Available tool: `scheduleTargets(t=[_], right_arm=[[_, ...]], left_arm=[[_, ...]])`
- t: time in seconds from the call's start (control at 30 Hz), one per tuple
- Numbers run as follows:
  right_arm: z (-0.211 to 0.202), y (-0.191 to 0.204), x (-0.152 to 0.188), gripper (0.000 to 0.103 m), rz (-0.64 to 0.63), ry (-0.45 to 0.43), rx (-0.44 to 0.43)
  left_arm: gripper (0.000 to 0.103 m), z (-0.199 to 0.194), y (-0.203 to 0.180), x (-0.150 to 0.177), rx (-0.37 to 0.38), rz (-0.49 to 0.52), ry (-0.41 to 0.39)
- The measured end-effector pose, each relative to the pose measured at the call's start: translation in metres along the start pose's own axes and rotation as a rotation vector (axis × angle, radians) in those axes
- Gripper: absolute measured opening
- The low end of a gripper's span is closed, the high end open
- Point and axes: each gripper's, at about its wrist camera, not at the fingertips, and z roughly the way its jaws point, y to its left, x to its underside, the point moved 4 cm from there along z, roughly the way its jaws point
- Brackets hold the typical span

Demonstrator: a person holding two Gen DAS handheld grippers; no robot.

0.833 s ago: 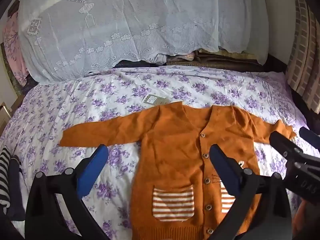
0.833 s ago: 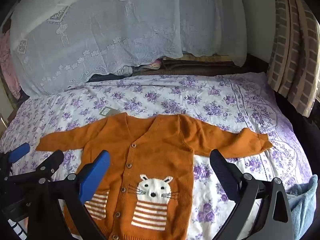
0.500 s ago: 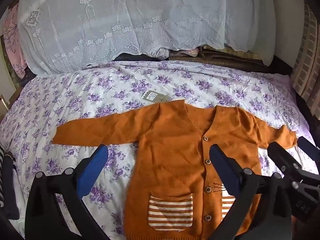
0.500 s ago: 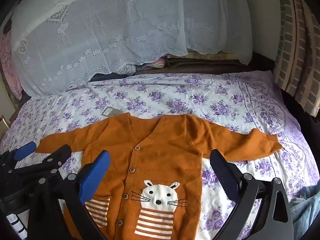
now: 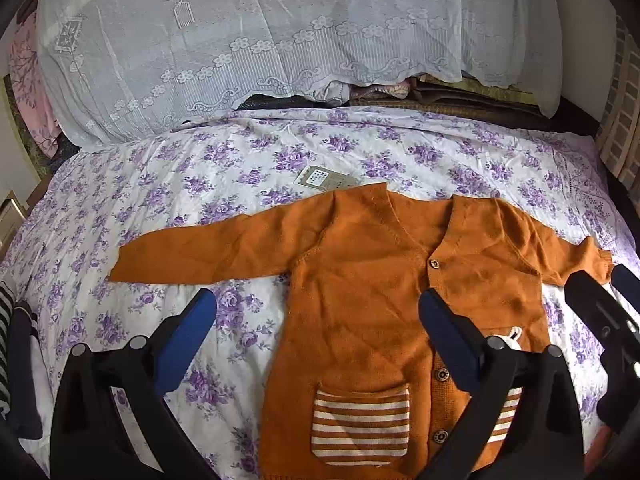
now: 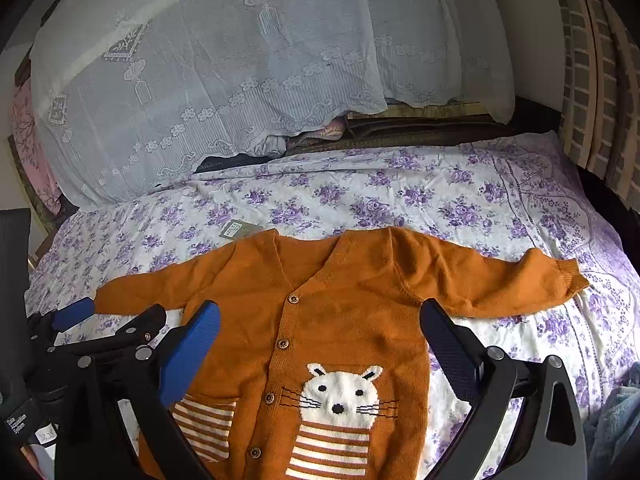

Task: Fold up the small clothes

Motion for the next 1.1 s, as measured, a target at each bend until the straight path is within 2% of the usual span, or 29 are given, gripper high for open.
scheduleTargets(t=[1.1], right_arm=[[0.010, 0.002, 0.004, 0.100, -0.021, 0.013, 0.025]], left_arm=[[0.098, 0.004, 0.014, -0.002, -0.007, -0.018, 0.010]])
